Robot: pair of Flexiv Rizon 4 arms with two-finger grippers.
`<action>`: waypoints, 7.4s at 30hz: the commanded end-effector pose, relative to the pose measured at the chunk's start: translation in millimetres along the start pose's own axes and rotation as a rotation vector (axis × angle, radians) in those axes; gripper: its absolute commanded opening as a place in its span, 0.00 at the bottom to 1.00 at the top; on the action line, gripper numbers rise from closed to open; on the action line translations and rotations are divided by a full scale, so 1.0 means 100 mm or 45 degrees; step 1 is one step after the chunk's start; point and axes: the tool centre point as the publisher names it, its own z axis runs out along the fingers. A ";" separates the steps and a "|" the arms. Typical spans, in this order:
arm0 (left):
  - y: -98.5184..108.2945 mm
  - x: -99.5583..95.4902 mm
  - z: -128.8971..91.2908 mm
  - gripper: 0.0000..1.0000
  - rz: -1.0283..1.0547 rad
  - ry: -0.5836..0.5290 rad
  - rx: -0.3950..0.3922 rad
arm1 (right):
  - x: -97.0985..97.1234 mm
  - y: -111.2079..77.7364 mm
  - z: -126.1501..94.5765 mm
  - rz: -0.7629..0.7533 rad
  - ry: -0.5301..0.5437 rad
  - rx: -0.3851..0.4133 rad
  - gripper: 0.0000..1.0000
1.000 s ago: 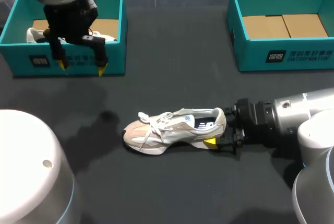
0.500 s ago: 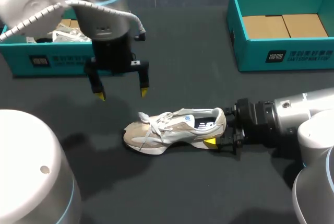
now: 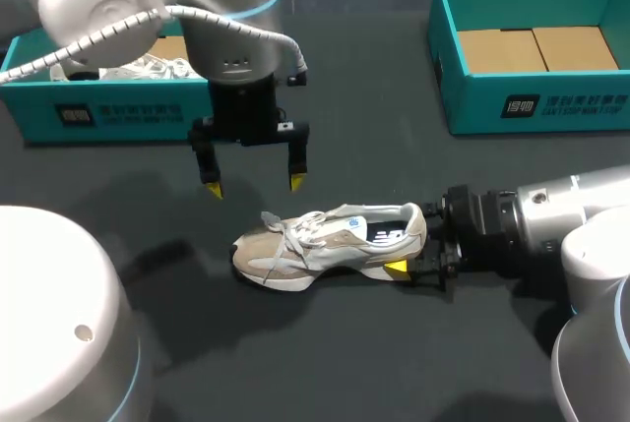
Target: Take the shoe out of the shoebox, open the shoe tongue, remove and reinsert the insole, then place the shoe into the shoebox
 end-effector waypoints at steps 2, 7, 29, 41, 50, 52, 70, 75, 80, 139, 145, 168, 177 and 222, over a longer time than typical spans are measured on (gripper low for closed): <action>-0.11 0.41 0.19 1.00 0.015 -0.081 -0.044 | 0.00 0.00 0.01 0.002 -0.002 0.006 0.00; -0.11 0.56 0.22 1.00 0.016 -0.133 -0.043 | 0.00 0.00 0.01 0.002 -0.002 0.006 0.00; 0.00 1.04 0.48 1.00 0.025 -0.282 -0.094 | 0.00 0.00 0.01 0.002 -0.002 0.006 0.00; -0.06 1.13 0.57 1.00 0.012 -0.318 -0.100 | 0.00 0.00 0.01 0.002 -0.002 0.006 0.00; -0.14 1.24 0.77 1.00 -0.023 -0.365 -0.119 | 0.00 0.00 0.01 0.002 -0.002 0.006 0.00; -0.16 1.25 0.81 1.00 -0.027 -0.380 -0.127 | 0.00 0.00 0.01 0.002 -0.002 0.006 0.00; -0.16 1.24 1.15 0.96 -0.022 -0.551 -0.205 | 0.00 0.00 0.01 0.002 -0.002 0.006 0.00; -0.17 1.21 1.18 0.91 -0.031 -0.590 -0.216 | 0.00 0.00 0.01 0.002 -0.002 0.006 0.00; -0.17 1.16 1.21 0.90 -0.029 -0.639 -0.238 | 0.00 0.00 0.01 0.002 -0.002 0.006 0.00; 0.01 0.16 0.73 0.00 -0.085 -0.081 -0.109 | 0.00 0.00 0.01 0.002 -0.002 0.006 0.00; 0.01 -0.01 0.81 0.00 -0.127 -0.051 -0.108 | 0.00 0.00 0.01 0.002 -0.002 0.006 0.00; -0.08 -0.46 1.15 0.69 -0.166 -0.189 -0.088 | 0.00 0.00 0.01 0.002 -0.002 0.006 0.00; -0.08 -0.57 1.16 0.74 -0.143 -0.222 -0.065 | 0.00 0.00 0.01 0.002 -0.002 0.006 0.00; 0.07 0.89 -0.26 0.00 1.370 -0.020 -0.028 | 0.00 0.00 0.01 0.002 -0.002 0.006 0.00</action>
